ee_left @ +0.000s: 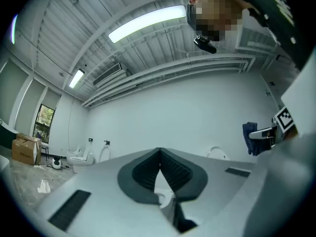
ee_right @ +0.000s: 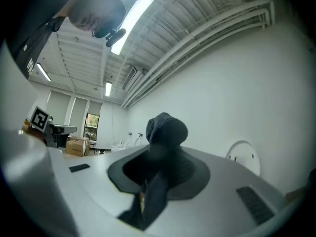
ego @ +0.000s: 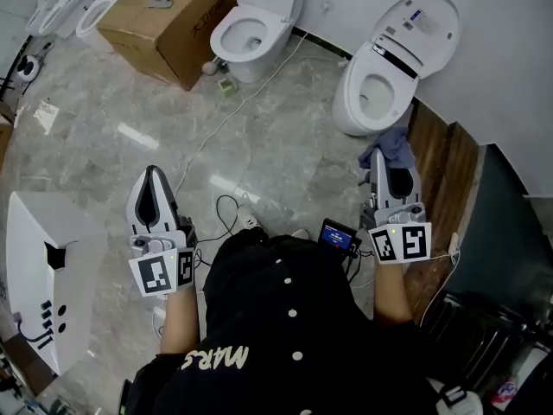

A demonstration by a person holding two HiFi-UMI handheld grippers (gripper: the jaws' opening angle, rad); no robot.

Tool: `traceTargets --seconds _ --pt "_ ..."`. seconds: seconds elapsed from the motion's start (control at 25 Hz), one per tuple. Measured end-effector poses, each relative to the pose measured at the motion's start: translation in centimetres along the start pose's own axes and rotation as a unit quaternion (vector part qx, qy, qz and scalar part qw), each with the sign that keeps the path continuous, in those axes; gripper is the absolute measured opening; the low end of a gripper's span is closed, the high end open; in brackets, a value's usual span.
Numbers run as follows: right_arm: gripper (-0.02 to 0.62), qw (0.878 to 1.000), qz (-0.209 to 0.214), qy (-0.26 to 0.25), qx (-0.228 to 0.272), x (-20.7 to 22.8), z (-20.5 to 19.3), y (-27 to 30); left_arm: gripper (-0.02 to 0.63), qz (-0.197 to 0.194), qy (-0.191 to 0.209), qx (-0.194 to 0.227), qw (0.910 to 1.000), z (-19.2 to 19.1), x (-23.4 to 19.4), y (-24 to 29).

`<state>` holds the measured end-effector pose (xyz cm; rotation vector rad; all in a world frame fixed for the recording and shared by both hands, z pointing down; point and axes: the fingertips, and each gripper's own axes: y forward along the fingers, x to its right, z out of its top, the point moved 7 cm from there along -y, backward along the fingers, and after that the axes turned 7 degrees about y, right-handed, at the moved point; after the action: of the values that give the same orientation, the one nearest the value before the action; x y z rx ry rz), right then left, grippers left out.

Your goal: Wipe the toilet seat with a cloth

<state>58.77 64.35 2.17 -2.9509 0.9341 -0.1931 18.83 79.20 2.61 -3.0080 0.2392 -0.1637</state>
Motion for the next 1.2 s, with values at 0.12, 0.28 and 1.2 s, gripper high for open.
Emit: traceTargets --seconds 0.12,0.28,1.2 --pt "0.087 1.0 -0.011 -0.002 0.009 -0.3 0.2 1.1 0.011 0.0 -0.002 0.002 1.0 -0.3 -1.1 0.7" --pt "0.087 0.999 -0.037 0.006 0.02 -0.6 0.1 2.5 0.009 -0.002 -0.004 0.007 1.0 -0.6 -2.9 1.6" --pt "0.089 0.998 -0.065 0.01 -0.004 -0.7 -2.9 10.4 0.009 -0.031 -0.005 -0.018 0.9993 -3.8 -7.2 10.1"
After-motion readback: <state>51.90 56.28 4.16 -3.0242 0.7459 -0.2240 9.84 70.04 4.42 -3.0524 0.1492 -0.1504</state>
